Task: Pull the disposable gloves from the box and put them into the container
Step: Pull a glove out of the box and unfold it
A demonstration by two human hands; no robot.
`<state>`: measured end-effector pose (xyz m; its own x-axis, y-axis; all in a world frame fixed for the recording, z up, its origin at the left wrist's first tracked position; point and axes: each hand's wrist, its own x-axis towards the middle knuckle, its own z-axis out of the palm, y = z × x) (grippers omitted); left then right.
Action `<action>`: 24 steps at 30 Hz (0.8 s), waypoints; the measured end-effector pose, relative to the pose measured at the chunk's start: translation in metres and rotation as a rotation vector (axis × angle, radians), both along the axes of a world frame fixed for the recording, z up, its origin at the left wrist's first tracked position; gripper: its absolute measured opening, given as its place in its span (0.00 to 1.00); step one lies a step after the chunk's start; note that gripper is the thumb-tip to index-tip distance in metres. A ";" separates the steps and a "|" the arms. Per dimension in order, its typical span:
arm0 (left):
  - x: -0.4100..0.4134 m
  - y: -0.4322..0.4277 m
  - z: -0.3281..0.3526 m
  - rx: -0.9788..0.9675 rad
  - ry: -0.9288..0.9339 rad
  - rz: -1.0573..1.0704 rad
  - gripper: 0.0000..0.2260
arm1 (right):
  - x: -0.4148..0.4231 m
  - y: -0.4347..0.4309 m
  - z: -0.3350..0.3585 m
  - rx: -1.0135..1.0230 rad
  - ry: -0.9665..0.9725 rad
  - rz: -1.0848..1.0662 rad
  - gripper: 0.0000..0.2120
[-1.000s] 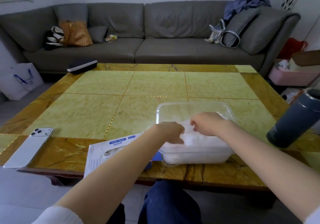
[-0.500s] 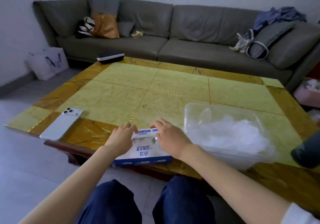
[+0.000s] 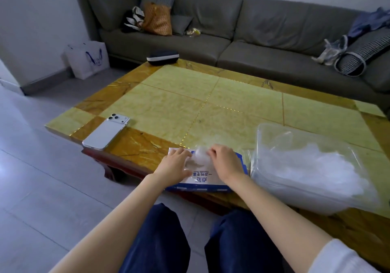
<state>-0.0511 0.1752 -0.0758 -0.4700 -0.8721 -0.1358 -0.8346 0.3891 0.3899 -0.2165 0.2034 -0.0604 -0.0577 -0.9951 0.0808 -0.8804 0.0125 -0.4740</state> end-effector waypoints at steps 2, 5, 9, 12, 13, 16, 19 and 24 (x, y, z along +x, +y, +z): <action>0.000 -0.001 -0.002 -0.012 0.001 0.000 0.24 | -0.010 -0.001 0.006 -0.031 -0.041 -0.047 0.14; 0.000 -0.002 -0.003 -0.026 0.003 0.004 0.25 | -0.020 -0.001 0.015 -0.073 -0.097 -0.080 0.15; 0.000 -0.001 -0.001 -0.025 0.004 0.007 0.24 | -0.022 0.000 0.029 -0.199 -0.184 -0.141 0.12; -0.001 0.000 0.001 -0.013 0.002 0.005 0.24 | -0.019 0.001 0.047 -0.292 -0.260 -0.183 0.11; 0.000 0.000 0.001 -0.009 -0.003 0.003 0.24 | -0.019 0.002 0.053 -0.325 -0.277 -0.193 0.11; -0.001 0.002 0.004 0.008 0.006 0.007 0.24 | -0.025 0.002 0.072 -0.426 -0.260 -0.230 0.10; -0.001 0.001 0.011 0.061 0.061 0.010 0.25 | -0.036 0.001 0.088 -0.486 -0.144 -0.269 0.09; 0.002 -0.003 0.033 0.003 0.296 0.152 0.17 | -0.052 0.008 0.096 -0.467 -0.152 -0.253 0.08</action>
